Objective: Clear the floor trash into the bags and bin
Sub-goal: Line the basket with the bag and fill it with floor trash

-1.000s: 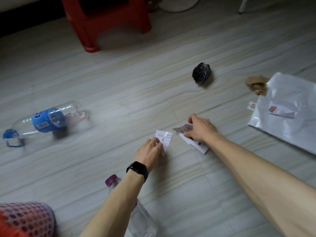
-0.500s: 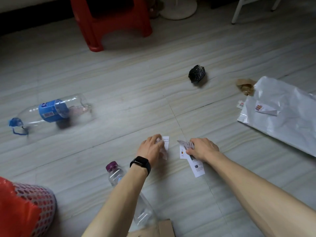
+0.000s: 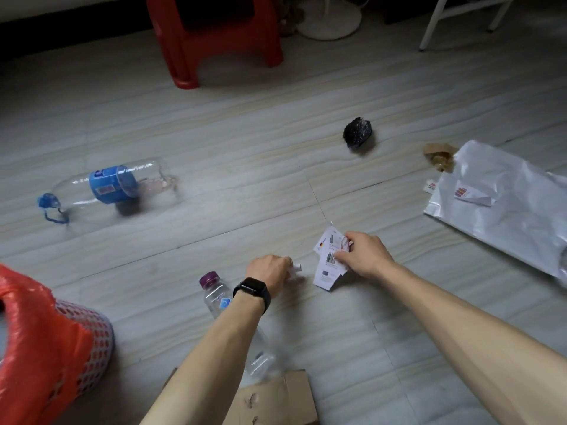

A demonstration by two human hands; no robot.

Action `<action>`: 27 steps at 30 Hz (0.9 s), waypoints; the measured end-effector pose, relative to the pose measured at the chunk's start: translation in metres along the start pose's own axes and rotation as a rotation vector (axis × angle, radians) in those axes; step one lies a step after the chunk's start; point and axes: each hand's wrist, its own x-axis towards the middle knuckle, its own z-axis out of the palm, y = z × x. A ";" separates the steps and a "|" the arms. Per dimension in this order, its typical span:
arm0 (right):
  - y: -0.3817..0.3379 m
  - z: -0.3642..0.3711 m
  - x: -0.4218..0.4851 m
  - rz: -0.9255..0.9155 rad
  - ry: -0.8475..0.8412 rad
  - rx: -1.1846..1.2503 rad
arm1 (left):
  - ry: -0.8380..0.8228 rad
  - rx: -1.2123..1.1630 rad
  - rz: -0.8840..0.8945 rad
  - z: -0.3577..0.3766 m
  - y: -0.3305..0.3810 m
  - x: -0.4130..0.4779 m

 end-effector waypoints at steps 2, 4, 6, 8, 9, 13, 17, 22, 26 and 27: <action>-0.009 -0.007 -0.003 -0.035 0.009 0.054 | 0.020 0.003 -0.016 -0.021 -0.009 -0.005; -0.027 -0.012 -0.007 -0.073 0.026 0.124 | 0.105 -0.029 -0.039 -0.055 -0.026 -0.015; -0.053 -0.020 -0.012 -0.124 0.042 0.160 | 0.187 -0.118 -0.073 -0.093 -0.047 -0.028; -0.093 -0.025 -0.022 -0.202 0.055 0.213 | 0.312 -0.175 -0.103 -0.134 -0.077 -0.051; -0.110 -0.028 -0.026 -0.240 0.054 0.242 | 0.384 -0.202 -0.101 -0.150 -0.088 -0.062; -0.196 -0.034 -0.053 -0.421 0.070 0.307 | 0.679 -0.327 -0.133 -0.209 -0.150 -0.141; -0.279 -0.023 -0.095 -0.634 0.080 0.271 | 0.824 -0.308 -0.276 -0.237 -0.220 -0.242; -0.350 0.016 -0.151 -0.888 -0.100 0.333 | 0.823 -0.198 -0.567 -0.221 -0.279 -0.354; -0.392 0.053 -0.180 -1.057 -0.224 0.239 | 0.599 -0.068 -0.712 -0.177 -0.292 -0.403; -0.398 0.060 -0.184 -1.083 -0.245 0.211 | 0.566 -0.028 -0.725 -0.166 -0.291 -0.407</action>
